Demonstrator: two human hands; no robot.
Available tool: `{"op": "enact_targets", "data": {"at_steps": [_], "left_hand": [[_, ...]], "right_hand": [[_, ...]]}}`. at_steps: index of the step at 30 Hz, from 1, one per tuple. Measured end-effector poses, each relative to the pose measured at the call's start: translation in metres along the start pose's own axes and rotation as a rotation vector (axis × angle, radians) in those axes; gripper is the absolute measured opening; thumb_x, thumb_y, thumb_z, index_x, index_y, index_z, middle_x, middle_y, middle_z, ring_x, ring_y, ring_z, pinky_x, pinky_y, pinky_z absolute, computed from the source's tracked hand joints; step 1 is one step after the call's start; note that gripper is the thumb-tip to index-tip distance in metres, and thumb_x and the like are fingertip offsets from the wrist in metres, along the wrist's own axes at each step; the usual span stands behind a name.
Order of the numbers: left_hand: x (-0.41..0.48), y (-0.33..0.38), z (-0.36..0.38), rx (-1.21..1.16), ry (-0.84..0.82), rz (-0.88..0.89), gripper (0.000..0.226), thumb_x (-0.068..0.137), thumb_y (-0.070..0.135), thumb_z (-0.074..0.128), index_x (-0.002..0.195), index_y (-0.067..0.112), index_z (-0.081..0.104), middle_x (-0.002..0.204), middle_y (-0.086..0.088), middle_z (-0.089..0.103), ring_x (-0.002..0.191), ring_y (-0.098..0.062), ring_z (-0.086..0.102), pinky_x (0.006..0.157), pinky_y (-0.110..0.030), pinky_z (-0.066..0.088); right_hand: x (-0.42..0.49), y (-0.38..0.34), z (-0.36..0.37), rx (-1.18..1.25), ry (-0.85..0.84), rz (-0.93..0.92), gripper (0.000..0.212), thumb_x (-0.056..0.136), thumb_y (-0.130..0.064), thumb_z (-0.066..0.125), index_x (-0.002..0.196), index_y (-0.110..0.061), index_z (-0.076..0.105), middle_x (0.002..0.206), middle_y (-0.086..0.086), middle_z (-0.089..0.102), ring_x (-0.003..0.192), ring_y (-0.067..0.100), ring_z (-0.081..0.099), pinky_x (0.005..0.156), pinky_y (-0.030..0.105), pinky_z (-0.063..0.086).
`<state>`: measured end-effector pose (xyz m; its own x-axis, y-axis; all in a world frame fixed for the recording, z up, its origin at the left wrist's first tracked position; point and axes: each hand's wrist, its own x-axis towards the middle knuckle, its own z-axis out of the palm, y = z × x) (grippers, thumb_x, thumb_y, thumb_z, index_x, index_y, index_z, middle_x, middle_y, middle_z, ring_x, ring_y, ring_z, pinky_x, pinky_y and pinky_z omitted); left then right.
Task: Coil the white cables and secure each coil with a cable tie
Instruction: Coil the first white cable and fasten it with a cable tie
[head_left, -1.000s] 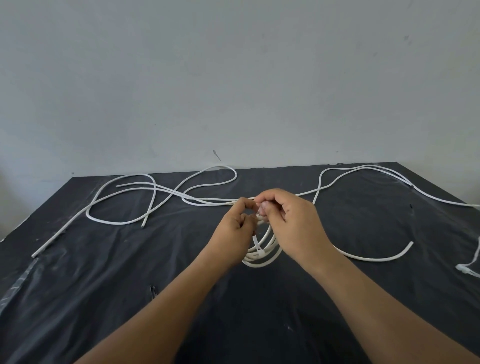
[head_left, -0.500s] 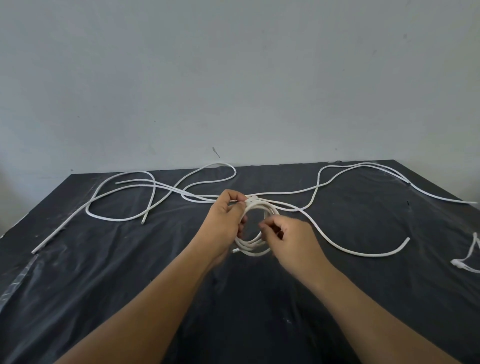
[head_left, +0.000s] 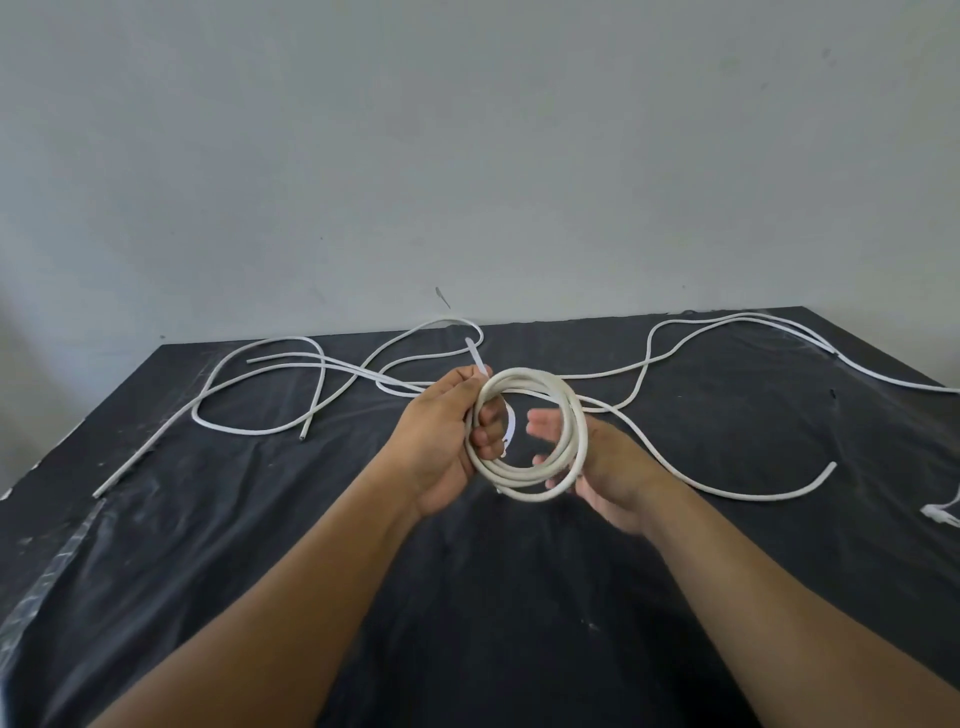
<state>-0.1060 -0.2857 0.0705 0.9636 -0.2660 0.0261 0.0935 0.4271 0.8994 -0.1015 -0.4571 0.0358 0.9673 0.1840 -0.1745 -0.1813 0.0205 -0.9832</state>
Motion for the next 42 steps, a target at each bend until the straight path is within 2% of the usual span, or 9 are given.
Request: {"op": "enact_targets", "data": {"at_steps": [3, 8, 12, 17, 25, 29, 31, 36, 42], "left_hand": [[0.000, 0.002, 0.002, -0.013, -0.046, -0.008, 0.025, 0.100, 0.012, 0.036, 0.076, 0.012, 0.043, 0.059, -0.003, 0.036, 0.044, -0.011, 0.030, 0.043, -0.023, 0.029], [0.002, 0.003, 0.001, -0.026, -0.062, -0.015, 0.025, 0.099, 0.013, 0.037, 0.075, 0.013, 0.044, 0.059, -0.003, 0.036, 0.045, -0.011, 0.031, 0.045, -0.024, 0.027], [0.001, 0.002, 0.000, -0.017, -0.070, -0.029, 0.024, 0.100, 0.018, 0.040, 0.077, 0.014, 0.046, 0.060, -0.002, 0.037, 0.045, -0.011, 0.031, 0.045, -0.024, 0.029], [0.001, 0.003, 0.003, 0.065, -0.017, -0.018, 0.018, 0.100, 0.017, 0.040, 0.083, 0.015, 0.046, 0.059, -0.002, 0.039, 0.045, -0.011, 0.032, 0.045, -0.024, 0.029], [0.003, -0.001, 0.009, 0.231, 0.066, 0.013, 0.016, 0.101, 0.020, 0.040, 0.089, 0.013, 0.047, 0.059, -0.001, 0.041, 0.048, -0.012, 0.032, 0.046, -0.026, 0.030], [0.006, -0.006, 0.006, 0.354, 0.172, 0.021, 0.017, 0.101, 0.023, 0.039, 0.090, 0.014, 0.048, 0.059, 0.000, 0.043, 0.048, -0.011, 0.034, 0.047, -0.026, 0.033], [0.009, -0.009, 0.004, 0.429, 0.229, 0.032, 0.018, 0.101, 0.025, 0.039, 0.091, 0.014, 0.049, 0.060, 0.000, 0.044, 0.049, -0.011, 0.036, 0.048, -0.027, 0.035], [0.011, -0.016, 0.004, 0.519, 0.270, 0.055, 0.017, 0.101, 0.026, 0.038, 0.094, 0.015, 0.050, 0.061, 0.000, 0.045, 0.051, -0.011, 0.037, 0.048, -0.027, 0.036], [0.013, -0.017, 0.005, 0.555, 0.300, 0.095, 0.017, 0.100, 0.026, 0.038, 0.091, 0.018, 0.050, 0.063, 0.000, 0.046, 0.054, -0.012, 0.038, 0.052, -0.029, 0.036]], "right_hand": [[0.003, 0.012, 0.000, -0.044, -0.155, 0.024, 0.049, 0.076, -0.026, 0.068, 0.123, -0.018, 0.059, 0.125, 0.008, 0.062, 0.112, 0.019, 0.060, 0.092, 0.039, 0.049], [0.004, 0.008, 0.008, -0.047, -0.104, -0.035, 0.005, 0.088, -0.008, 0.065, 0.087, -0.004, 0.065, 0.090, 0.022, 0.066, 0.084, 0.032, 0.059, 0.073, 0.036, 0.048], [0.004, 0.004, 0.005, 0.117, -0.082, -0.032, 0.005, 0.088, -0.007, 0.063, 0.084, -0.005, 0.066, 0.095, 0.015, 0.068, 0.085, 0.026, 0.063, 0.083, 0.036, 0.052], [-0.004, -0.002, 0.004, 0.359, -0.114, 0.010, 0.017, 0.077, -0.005, 0.066, 0.062, -0.012, 0.070, 0.080, 0.010, 0.069, 0.072, 0.018, 0.064, 0.069, 0.027, 0.053], [-0.008, 0.000, -0.004, 0.670, -0.189, 0.125, 0.015, 0.085, -0.015, 0.056, 0.089, -0.012, 0.070, 0.074, 0.004, 0.068, 0.064, 0.019, 0.064, 0.066, 0.032, 0.057], [-0.009, 0.005, -0.008, 0.595, -0.227, 0.094, 0.044, 0.091, -0.045, 0.049, 0.092, -0.005, 0.067, 0.081, 0.011, 0.067, 0.080, 0.026, 0.065, 0.085, 0.041, 0.050], [-0.012, 0.008, -0.008, 0.415, -0.259, 0.008, 0.049, 0.080, -0.051, 0.064, 0.099, -0.006, 0.064, 0.089, 0.012, 0.068, 0.089, 0.027, 0.064, 0.089, 0.042, 0.048], [-0.013, 0.016, -0.001, -0.013, -0.071, -0.170, 0.020, 0.078, 0.001, 0.072, 0.089, -0.013, 0.062, 0.082, 0.014, 0.062, 0.080, 0.026, 0.058, 0.075, 0.037, 0.045], [-0.015, 0.017, 0.005, 0.058, -0.029, -0.193, 0.019, 0.086, -0.002, 0.066, 0.077, -0.019, 0.068, 0.076, 0.006, 0.066, 0.076, 0.022, 0.059, 0.080, 0.043, 0.046]]}}
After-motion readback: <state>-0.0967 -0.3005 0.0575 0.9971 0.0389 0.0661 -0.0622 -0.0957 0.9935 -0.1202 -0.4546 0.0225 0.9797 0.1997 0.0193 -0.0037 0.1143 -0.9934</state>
